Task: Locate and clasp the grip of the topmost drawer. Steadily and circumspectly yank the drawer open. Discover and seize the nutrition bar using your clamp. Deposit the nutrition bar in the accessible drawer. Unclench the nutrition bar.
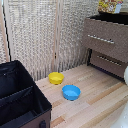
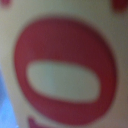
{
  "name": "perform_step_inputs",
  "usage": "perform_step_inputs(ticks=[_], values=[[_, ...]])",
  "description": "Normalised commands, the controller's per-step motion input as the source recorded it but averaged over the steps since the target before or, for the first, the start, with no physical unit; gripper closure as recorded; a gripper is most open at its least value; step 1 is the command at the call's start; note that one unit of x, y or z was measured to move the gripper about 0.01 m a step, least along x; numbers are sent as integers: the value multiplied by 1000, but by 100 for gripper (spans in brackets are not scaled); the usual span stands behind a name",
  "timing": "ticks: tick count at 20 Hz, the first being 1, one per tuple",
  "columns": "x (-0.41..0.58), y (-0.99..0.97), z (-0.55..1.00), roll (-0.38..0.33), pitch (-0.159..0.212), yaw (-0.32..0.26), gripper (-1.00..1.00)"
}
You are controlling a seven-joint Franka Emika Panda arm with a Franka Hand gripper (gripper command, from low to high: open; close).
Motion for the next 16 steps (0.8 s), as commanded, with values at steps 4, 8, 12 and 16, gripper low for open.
perform_step_inputs(ticks=[4, 8, 12, 16], values=[[65, -429, -81, 0, 82, 213, -100], [16, 6, 9, -13, 80, 6, -100], [13, 31, 10, -22, 46, 0, -100], [140, 4, 101, -40, 87, -98, -100]])
